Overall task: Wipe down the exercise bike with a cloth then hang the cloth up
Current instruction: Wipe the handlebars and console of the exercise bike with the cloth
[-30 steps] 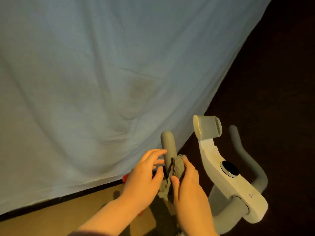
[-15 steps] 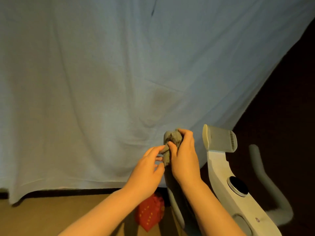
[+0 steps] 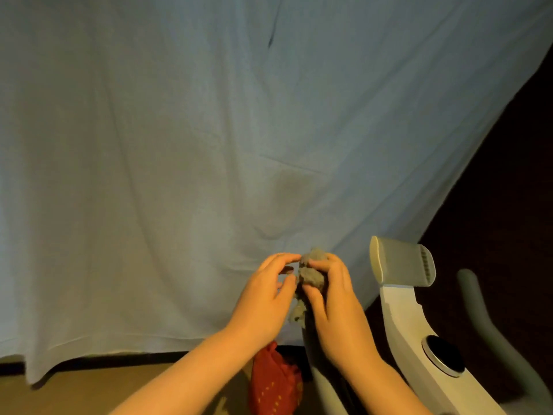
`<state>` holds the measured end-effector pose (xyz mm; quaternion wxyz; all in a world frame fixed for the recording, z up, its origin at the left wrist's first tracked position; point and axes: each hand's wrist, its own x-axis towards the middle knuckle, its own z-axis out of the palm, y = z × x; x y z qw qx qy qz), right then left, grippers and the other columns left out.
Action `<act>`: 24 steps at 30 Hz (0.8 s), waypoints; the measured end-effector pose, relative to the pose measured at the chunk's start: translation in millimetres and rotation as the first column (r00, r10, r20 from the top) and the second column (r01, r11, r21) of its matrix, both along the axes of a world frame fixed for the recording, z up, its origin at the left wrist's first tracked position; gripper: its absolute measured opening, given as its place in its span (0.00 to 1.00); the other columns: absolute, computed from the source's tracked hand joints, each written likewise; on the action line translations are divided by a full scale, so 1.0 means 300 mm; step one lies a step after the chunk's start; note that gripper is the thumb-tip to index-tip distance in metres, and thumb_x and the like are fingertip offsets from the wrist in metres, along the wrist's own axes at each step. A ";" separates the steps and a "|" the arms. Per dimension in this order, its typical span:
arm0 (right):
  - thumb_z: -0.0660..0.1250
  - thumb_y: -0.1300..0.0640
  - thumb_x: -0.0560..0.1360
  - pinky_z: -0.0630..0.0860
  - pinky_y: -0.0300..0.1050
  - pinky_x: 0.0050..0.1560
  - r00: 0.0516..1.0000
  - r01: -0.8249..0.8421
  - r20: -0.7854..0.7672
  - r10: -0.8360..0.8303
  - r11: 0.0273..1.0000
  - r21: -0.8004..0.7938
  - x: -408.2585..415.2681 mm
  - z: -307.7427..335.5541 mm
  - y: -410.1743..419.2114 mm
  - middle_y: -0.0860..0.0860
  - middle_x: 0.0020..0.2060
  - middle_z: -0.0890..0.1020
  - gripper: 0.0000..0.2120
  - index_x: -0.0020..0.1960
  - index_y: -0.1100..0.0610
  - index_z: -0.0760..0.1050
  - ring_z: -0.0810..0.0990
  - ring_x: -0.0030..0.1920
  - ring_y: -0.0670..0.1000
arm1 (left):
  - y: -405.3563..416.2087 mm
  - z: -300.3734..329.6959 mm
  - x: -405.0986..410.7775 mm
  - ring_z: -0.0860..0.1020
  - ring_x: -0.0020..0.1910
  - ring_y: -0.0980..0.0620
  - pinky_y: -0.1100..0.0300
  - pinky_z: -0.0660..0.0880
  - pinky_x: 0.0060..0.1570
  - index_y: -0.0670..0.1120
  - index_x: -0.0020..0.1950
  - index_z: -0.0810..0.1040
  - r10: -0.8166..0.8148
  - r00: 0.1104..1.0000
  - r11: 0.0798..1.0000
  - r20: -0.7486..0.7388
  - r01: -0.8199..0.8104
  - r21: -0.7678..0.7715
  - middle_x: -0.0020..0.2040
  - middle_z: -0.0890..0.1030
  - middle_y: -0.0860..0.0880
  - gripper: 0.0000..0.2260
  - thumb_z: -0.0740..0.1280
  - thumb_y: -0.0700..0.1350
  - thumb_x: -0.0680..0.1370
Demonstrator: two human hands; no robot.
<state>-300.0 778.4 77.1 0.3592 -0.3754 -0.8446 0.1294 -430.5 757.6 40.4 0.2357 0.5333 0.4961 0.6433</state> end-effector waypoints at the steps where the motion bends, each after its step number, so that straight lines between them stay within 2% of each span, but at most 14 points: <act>1: 0.63 0.55 0.79 0.72 0.35 0.49 1.000 0.008 0.029 -0.008 1.000 -0.005 -0.007 0.023 0.025 0.40 0.55 0.72 0.10 0.55 0.43 0.66 0.73 0.52 0.35 | 0.015 0.002 -0.009 0.76 0.52 0.64 0.71 0.73 0.48 0.52 0.61 0.75 -0.013 0.999 1.000 0.039 0.013 -0.009 0.57 0.77 0.52 0.14 0.62 0.36 0.80; 3: 0.64 0.49 0.78 0.72 0.46 0.46 0.987 0.068 0.144 -0.066 0.998 -0.008 -0.059 0.070 0.095 0.44 0.50 0.74 0.06 0.52 0.45 0.68 0.75 0.47 0.44 | 0.040 0.008 -0.012 0.79 0.46 0.60 0.71 0.73 0.44 0.50 0.60 0.75 -0.034 0.995 0.998 0.094 0.039 -0.051 0.53 0.80 0.49 0.13 0.62 0.36 0.79; 5: 0.67 0.46 0.75 0.73 0.49 0.44 0.956 0.103 0.276 -0.096 0.995 -0.009 -0.124 0.102 0.152 0.47 0.45 0.77 0.09 0.50 0.48 0.71 0.76 0.44 0.49 | 0.058 0.004 -0.013 0.80 0.42 0.61 0.68 0.75 0.41 0.52 0.57 0.74 -0.038 0.991 0.995 0.125 0.050 -0.090 0.49 0.81 0.49 0.13 0.63 0.35 0.78; 6: 0.69 0.46 0.74 0.74 0.49 0.43 0.963 0.112 0.253 -0.089 0.991 -0.078 -0.140 0.114 0.177 0.49 0.42 0.78 0.09 0.48 0.50 0.72 0.77 0.43 0.49 | 0.066 0.002 -0.022 0.79 0.42 0.64 0.67 0.75 0.42 0.54 0.55 0.73 -0.042 0.992 0.993 0.119 0.055 -0.106 0.49 0.81 0.51 0.14 0.63 0.35 0.78; 8: 0.72 0.51 0.73 0.75 0.50 0.43 0.999 0.051 0.003 -0.053 0.944 -0.327 -0.131 0.128 0.193 0.54 0.38 0.80 0.09 0.45 0.55 0.75 0.78 0.39 0.49 | 0.081 -0.005 -0.049 0.77 0.46 0.67 0.67 0.76 0.48 0.55 0.57 0.72 -0.064 0.995 0.992 0.072 0.072 -0.106 0.52 0.79 0.54 0.14 0.63 0.36 0.78; 10: 0.72 0.55 0.74 0.75 0.47 0.44 0.970 0.005 -0.220 -0.107 0.907 -0.420 -0.101 0.098 0.169 0.54 0.39 0.81 0.06 0.48 0.56 0.77 0.80 0.39 0.48 | 0.095 -0.004 -0.072 0.77 0.53 0.64 0.62 0.77 0.54 0.52 0.62 0.74 -0.116 0.992 0.988 0.051 0.121 -0.095 0.58 0.78 0.55 0.15 0.62 0.37 0.79; 12: 0.70 0.54 0.76 0.75 0.39 0.45 0.954 0.124 -0.228 -0.192 0.951 -0.283 -0.095 0.033 0.116 0.46 0.43 0.82 0.06 0.52 0.49 0.76 0.80 0.44 0.43 | 0.103 0.009 -0.083 0.78 0.54 0.62 0.61 0.77 0.55 0.52 0.63 0.74 -0.172 0.983 0.982 0.070 0.177 -0.070 0.59 0.78 0.54 0.16 0.62 0.36 0.79; 15: 0.67 0.53 0.76 0.72 0.38 0.47 0.969 0.246 0.001 -0.247 0.968 0.041 -0.121 0.006 0.114 0.41 0.51 0.77 0.11 0.58 0.46 0.75 0.76 0.50 0.39 | 0.119 0.022 -0.095 0.81 0.49 0.58 0.61 0.78 0.51 0.56 0.57 0.75 -0.218 0.969 0.976 0.119 0.219 0.002 0.52 0.82 0.52 0.20 0.60 0.31 0.78; 16: 0.67 0.52 0.77 0.72 0.39 0.46 0.971 0.233 0.040 -0.234 0.972 0.021 -0.120 0.021 0.141 0.41 0.50 0.78 0.09 0.56 0.46 0.76 0.77 0.49 0.39 | 0.130 0.024 -0.100 0.81 0.47 0.57 0.61 0.78 0.50 0.57 0.55 0.75 -0.214 0.969 0.976 0.126 0.216 0.003 0.49 0.82 0.52 0.20 0.60 0.31 0.78; 17: 0.67 0.51 0.77 0.73 0.39 0.45 0.974 0.225 0.009 -0.226 0.970 -0.095 -0.119 0.043 0.162 0.43 0.46 0.80 0.05 0.53 0.46 0.77 0.78 0.46 0.40 | 0.140 0.023 -0.103 0.81 0.46 0.57 0.62 0.77 0.49 0.58 0.55 0.75 -0.210 0.969 0.977 0.131 0.213 -0.007 0.48 0.83 0.52 0.20 0.60 0.32 0.78; 19: 0.65 0.49 0.79 0.74 0.41 0.45 0.939 0.226 -0.174 -0.297 0.913 -0.340 -0.120 0.061 0.167 0.44 0.40 0.83 0.05 0.49 0.47 0.79 0.81 0.44 0.42 | 0.151 0.022 -0.104 0.80 0.49 0.60 0.64 0.76 0.51 0.55 0.58 0.75 -0.225 0.968 0.973 0.115 0.228 -0.018 0.52 0.82 0.53 0.16 0.61 0.35 0.80; 20: 0.63 0.47 0.79 0.75 0.42 0.46 0.910 0.259 -0.214 -0.355 0.890 -0.375 -0.115 0.047 0.149 0.44 0.41 0.84 0.06 0.49 0.46 0.79 0.82 0.45 0.42 | 0.155 0.020 -0.103 0.80 0.51 0.62 0.65 0.75 0.52 0.54 0.59 0.76 -0.243 0.965 0.969 0.096 0.246 -0.014 0.55 0.81 0.54 0.14 0.61 0.37 0.81; 21: 0.61 0.44 0.79 0.76 0.43 0.47 0.895 0.315 -0.201 -0.399 0.883 -0.348 -0.111 0.029 0.119 0.43 0.42 0.83 0.07 0.51 0.42 0.77 0.81 0.46 0.42 | 0.160 0.021 -0.102 0.79 0.53 0.62 0.67 0.75 0.54 0.54 0.60 0.75 -0.260 0.963 0.965 0.076 0.261 -0.005 0.56 0.81 0.54 0.12 0.61 0.39 0.81; 24: 0.54 0.39 0.78 0.74 0.44 0.45 0.886 0.446 0.120 -0.447 0.894 0.035 -0.114 0.008 0.063 0.41 0.46 0.78 0.08 0.56 0.34 0.68 0.75 0.48 0.41 | 0.178 0.019 -0.102 0.78 0.54 0.63 0.67 0.73 0.55 0.58 0.59 0.74 -0.282 0.959 0.960 0.044 0.282 0.006 0.56 0.81 0.55 0.09 0.60 0.47 0.82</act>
